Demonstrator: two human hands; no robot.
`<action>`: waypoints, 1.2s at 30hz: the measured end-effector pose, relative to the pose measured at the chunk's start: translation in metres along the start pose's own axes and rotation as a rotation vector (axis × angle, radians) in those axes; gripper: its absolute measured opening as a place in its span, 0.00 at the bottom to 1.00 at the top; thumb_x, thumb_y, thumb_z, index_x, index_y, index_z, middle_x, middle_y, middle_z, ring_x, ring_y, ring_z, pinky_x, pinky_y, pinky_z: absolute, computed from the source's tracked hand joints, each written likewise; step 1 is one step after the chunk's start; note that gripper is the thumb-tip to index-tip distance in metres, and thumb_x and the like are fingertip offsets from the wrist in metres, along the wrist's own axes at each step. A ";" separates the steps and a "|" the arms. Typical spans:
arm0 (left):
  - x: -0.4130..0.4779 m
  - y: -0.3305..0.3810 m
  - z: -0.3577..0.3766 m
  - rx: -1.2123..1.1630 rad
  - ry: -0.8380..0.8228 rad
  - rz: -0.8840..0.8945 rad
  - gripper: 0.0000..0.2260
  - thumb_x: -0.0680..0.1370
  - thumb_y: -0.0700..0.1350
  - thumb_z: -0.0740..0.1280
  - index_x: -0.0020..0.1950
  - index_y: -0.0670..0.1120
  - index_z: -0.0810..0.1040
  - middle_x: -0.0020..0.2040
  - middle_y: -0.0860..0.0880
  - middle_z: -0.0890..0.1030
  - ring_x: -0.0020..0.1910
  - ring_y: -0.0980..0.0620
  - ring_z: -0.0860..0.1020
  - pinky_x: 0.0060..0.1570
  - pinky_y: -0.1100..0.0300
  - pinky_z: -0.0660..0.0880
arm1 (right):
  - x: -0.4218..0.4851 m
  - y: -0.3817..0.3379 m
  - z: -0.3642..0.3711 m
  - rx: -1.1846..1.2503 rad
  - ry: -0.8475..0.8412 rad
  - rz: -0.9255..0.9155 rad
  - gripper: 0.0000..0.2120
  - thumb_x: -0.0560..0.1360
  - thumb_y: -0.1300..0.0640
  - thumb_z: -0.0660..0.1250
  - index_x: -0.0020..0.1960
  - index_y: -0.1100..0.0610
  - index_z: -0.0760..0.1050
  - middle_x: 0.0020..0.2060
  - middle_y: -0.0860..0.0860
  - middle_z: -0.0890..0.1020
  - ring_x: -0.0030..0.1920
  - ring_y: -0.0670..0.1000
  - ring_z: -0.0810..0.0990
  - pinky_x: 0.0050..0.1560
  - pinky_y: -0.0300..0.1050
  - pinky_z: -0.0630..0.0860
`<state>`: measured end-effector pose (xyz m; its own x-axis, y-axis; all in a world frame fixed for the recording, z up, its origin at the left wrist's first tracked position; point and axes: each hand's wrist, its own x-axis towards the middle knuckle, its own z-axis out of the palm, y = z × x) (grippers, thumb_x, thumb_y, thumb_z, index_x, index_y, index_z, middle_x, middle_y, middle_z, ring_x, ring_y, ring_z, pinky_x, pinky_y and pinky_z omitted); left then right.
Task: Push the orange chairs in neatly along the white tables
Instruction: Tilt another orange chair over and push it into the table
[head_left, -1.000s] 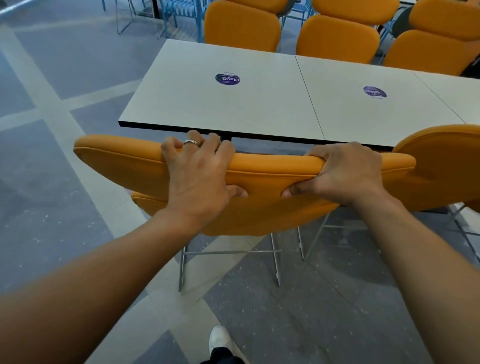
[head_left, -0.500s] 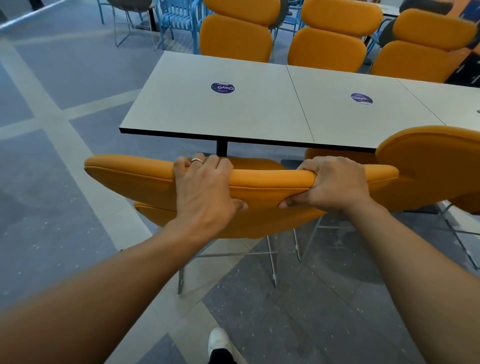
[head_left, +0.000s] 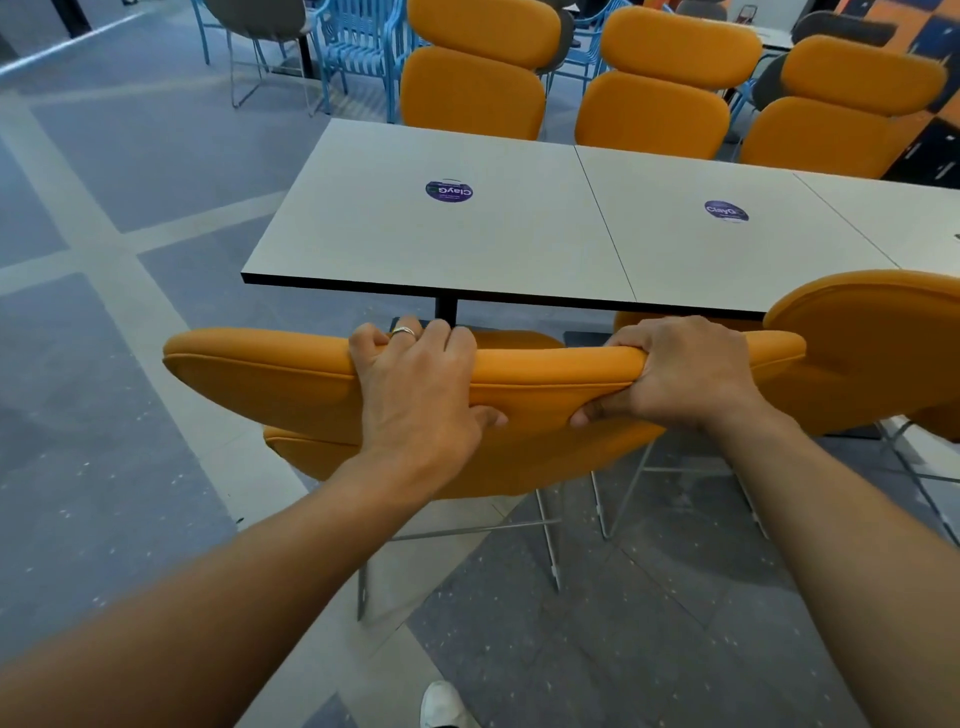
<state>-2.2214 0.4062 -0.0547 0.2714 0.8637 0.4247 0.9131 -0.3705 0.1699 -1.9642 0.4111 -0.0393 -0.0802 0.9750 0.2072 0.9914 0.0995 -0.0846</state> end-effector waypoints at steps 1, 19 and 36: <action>0.006 -0.003 0.000 0.002 0.003 -0.001 0.25 0.65 0.68 0.71 0.52 0.51 0.75 0.50 0.50 0.79 0.53 0.46 0.74 0.54 0.47 0.59 | 0.006 -0.002 0.000 -0.004 0.002 0.016 0.39 0.49 0.12 0.58 0.44 0.39 0.79 0.35 0.39 0.79 0.38 0.45 0.76 0.35 0.40 0.65; 0.003 0.000 0.001 -0.015 -0.057 -0.022 0.27 0.66 0.68 0.70 0.56 0.52 0.73 0.55 0.51 0.78 0.58 0.46 0.73 0.59 0.46 0.60 | 0.001 0.004 0.011 0.004 0.046 -0.019 0.40 0.53 0.12 0.56 0.47 0.41 0.80 0.39 0.40 0.80 0.40 0.46 0.77 0.36 0.40 0.67; -0.025 0.013 -0.010 -0.073 -0.076 -0.086 0.25 0.69 0.67 0.69 0.58 0.53 0.72 0.56 0.51 0.77 0.60 0.47 0.71 0.62 0.47 0.59 | -0.007 0.000 -0.002 -0.001 -0.084 -0.074 0.44 0.50 0.11 0.53 0.50 0.38 0.80 0.41 0.38 0.78 0.44 0.45 0.76 0.38 0.42 0.69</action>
<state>-2.2193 0.3764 -0.0542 0.2178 0.9158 0.3374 0.9103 -0.3153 0.2682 -1.9630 0.4035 -0.0386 -0.1614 0.9782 0.1306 0.9825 0.1717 -0.0716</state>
